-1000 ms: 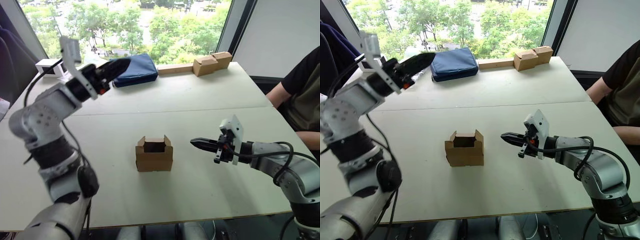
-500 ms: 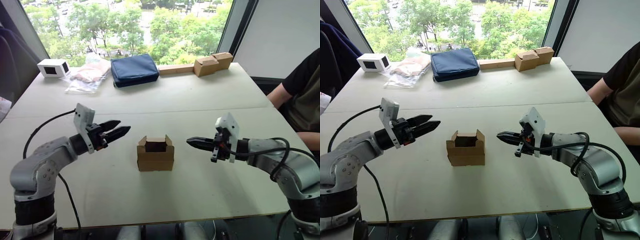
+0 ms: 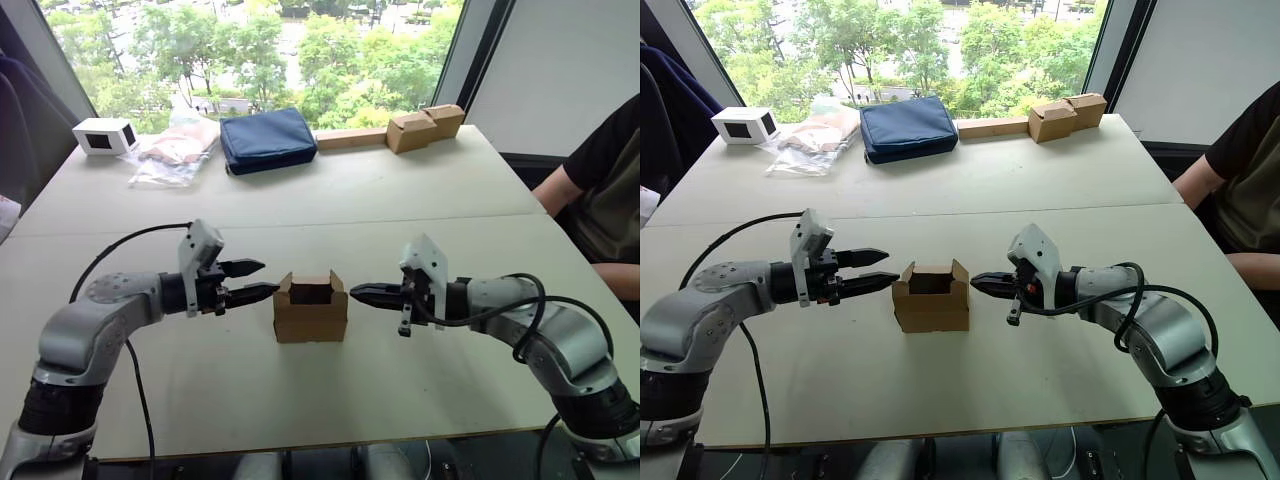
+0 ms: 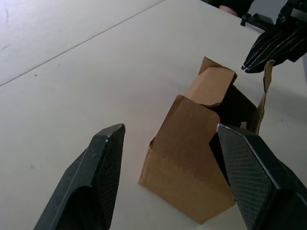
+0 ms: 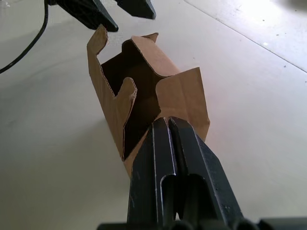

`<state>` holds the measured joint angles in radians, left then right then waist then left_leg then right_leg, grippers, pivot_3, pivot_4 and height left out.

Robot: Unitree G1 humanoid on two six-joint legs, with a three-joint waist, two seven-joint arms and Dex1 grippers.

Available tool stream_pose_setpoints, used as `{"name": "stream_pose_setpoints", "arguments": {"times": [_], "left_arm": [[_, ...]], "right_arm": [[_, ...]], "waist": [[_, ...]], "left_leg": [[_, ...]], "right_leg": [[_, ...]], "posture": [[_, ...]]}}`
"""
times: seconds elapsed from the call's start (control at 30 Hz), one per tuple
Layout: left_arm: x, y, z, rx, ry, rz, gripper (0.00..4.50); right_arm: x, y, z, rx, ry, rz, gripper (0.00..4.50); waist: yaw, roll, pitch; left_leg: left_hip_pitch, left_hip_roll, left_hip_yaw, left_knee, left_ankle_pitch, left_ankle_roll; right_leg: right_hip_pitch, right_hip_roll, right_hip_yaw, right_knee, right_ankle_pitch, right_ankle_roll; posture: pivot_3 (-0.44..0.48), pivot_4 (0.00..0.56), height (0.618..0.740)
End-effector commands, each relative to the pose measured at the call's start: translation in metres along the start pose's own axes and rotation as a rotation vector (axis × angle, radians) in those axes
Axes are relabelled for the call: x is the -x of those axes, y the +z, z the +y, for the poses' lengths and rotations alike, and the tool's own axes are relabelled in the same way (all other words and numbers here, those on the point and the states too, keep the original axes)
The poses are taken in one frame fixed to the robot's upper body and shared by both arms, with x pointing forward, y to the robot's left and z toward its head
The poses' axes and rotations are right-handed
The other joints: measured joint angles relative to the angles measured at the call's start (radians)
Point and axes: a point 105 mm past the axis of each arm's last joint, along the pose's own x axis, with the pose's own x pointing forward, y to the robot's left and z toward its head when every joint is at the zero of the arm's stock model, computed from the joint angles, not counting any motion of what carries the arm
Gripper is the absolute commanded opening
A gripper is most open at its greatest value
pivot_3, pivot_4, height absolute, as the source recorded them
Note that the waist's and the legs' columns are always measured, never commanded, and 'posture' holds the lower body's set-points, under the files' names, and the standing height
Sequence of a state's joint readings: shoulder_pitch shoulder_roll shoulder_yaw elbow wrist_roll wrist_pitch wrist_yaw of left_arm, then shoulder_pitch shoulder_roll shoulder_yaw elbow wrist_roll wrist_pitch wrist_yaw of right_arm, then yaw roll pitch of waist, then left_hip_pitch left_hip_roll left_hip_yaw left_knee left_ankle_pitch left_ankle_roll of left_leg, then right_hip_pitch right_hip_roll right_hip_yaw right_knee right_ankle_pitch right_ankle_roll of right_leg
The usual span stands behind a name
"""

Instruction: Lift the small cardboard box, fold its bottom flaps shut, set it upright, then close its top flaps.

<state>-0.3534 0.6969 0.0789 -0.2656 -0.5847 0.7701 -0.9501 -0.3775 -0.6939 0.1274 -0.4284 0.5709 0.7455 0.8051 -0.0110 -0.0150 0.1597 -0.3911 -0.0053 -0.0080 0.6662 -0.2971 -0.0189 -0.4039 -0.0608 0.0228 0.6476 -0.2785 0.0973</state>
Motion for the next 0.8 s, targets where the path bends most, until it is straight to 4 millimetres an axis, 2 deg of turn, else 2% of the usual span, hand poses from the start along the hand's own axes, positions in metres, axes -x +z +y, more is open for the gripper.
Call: {"name": "stream_pose_setpoints", "arguments": {"times": [0.03,0.13,0.23,0.33,0.5,0.8], "left_arm": [[0.002,0.011,-0.001,-0.078,-0.019,-0.012,3.11],[0.004,0.014,-0.004,-0.066,-0.039,-0.027,2.42],[0.007,0.016,-0.005,-0.055,-0.054,-0.039,1.1],[0.007,0.015,-0.008,-0.046,-0.077,-0.039,0.04],[-0.001,0.009,-0.01,-0.059,-0.093,-0.011,0.04],[-0.015,-0.008,-0.021,-0.094,-0.169,0.054,0.04]], "right_arm": [[-0.002,0.008,0.0,0.048,0.002,-0.03,0.0],[-0.002,0.007,-0.001,0.049,-0.001,-0.032,0.0],[-0.001,0.007,-0.003,0.047,-0.009,-0.036,0.0],[-0.001,0.006,-0.005,0.047,-0.018,-0.039,0.0],[-0.005,0.006,-0.006,0.052,-0.017,-0.043,0.0],[-0.015,0.006,0.006,0.043,0.04,-0.054,0.0]], "waist": [[0.0,0.0,0.0],[0.0,0.0,0.0],[0.0,0.0,0.0],[-0.001,0.0,0.0],[0.0,0.0,0.0],[0.0,0.0,0.0]], "left_leg": [[0.0,0.0,0.0,0.0,0.0,0.0],[0.0,0.0,0.0,0.0,0.0,0.0],[0.0,0.0,0.0,0.0,0.0,0.0],[0.0,0.0,0.0,0.0,0.0,0.0],[0.0,0.0,0.0,0.0,0.0,0.0],[0.0,0.0,0.0,0.0,0.0,0.0]], "right_leg": [[0.0,0.0,0.0,0.0,0.0,0.0],[0.0,0.0,0.0,0.0,0.0,0.0],[0.0,0.0,0.0,0.0,0.0,0.0],[0.0,0.0,0.0,0.0,0.0,0.0],[0.0,0.0,-0.001,0.0,0.0,0.0],[0.0,0.0,-0.001,0.0,0.0,0.0]], "posture": [[0.0,0.15,0.74],[0.0,0.15,0.74],[0.0,0.15,0.74],[0.0,0.15,0.74],[0.0,0.15,0.74],[0.0,0.15,0.74]]}}
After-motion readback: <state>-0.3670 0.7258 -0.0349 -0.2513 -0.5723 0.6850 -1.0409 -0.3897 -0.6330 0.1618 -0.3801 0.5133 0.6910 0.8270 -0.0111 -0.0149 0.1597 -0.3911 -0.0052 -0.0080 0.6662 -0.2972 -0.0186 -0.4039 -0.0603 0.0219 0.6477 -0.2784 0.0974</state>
